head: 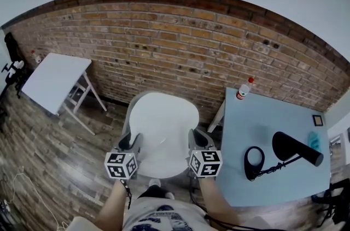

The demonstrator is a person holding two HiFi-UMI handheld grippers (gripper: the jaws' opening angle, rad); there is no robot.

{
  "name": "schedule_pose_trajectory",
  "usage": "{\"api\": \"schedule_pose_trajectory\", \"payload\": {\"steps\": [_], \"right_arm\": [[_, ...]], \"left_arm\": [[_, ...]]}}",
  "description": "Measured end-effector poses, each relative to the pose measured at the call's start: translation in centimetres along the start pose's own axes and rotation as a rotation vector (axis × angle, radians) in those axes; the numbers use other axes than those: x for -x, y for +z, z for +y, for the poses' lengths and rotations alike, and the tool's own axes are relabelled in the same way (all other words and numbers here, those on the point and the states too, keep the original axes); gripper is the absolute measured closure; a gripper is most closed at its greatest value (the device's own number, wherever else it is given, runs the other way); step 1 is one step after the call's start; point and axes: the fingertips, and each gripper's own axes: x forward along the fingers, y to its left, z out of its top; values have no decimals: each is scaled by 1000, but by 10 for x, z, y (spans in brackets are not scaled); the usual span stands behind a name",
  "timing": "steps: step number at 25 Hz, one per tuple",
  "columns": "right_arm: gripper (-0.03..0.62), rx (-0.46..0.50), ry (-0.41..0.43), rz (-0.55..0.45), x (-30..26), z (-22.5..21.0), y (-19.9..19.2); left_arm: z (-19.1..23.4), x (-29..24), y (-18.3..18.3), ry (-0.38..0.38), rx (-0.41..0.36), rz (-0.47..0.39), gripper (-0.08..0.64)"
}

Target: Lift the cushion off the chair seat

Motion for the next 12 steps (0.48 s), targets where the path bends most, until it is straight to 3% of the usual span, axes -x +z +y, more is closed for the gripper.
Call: {"api": "schedule_pose_trajectory", "payload": {"steps": [12], "right_arm": [[575, 5, 0, 18, -5, -6, -7]], "left_arm": [[-2, -4, -6, 14, 10, 11, 433]]}}
